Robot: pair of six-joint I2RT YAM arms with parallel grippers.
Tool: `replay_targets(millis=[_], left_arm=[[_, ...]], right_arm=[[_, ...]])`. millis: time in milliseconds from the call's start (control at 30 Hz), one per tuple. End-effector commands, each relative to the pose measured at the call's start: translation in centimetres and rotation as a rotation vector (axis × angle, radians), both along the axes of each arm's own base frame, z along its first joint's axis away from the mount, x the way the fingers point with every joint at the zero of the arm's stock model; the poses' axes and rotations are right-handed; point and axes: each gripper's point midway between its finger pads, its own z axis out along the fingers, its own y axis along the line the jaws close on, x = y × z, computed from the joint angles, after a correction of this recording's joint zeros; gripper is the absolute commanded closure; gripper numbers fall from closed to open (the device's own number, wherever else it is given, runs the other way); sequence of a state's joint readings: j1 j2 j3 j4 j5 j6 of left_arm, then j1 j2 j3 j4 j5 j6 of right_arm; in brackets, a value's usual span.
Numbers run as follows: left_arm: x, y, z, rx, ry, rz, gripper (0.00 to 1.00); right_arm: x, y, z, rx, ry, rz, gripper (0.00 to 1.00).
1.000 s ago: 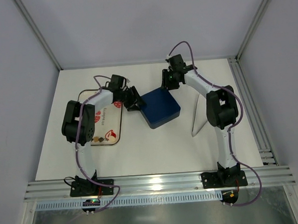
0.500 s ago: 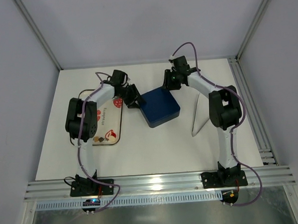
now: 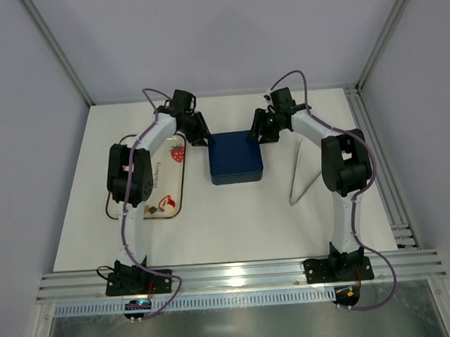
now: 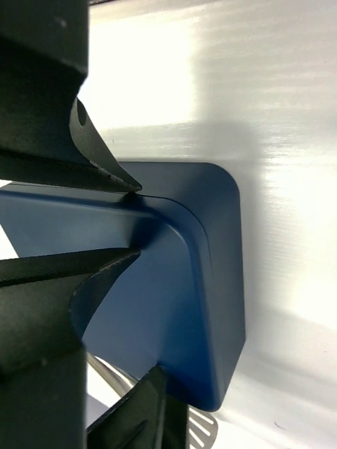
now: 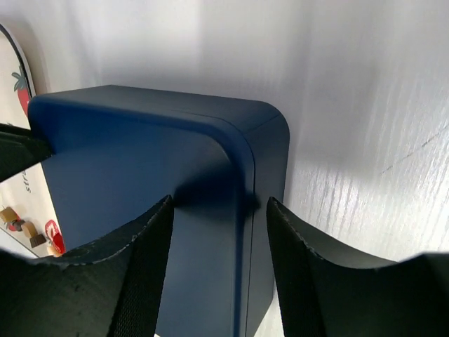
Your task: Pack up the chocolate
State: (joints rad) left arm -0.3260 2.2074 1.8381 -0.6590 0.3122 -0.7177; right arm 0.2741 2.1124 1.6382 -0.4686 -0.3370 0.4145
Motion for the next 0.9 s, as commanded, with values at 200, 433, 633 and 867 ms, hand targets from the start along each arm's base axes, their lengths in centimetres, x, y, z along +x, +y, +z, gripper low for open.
replay_targets(millis=[200, 433, 633, 867], left_arm=[[1.7, 2.4, 2.5, 0.163, -0.080, -0.007, 0.56], [0.8, 3.2, 9.3, 0.161, -0.209, -0.016, 0.46], [-4.6, 4.8, 14.5, 0.140, -0.300, -0.032, 0.43], [-12.4, 8.1, 17.4, 0.158, -0.411, -0.047, 0.39]], right_arm=[[-0.4, -5.2, 3.6, -0.065, -0.032, -0.137, 0.39], [-1.0, -6.5, 10.7, -0.027, -0.225, -0.200, 0.33], [-4.7, -7.9, 16.2, -0.014, -0.374, -0.236, 0.28], [-11.2, -10.3, 21.0, 0.002, -0.564, -0.283, 0.08]])
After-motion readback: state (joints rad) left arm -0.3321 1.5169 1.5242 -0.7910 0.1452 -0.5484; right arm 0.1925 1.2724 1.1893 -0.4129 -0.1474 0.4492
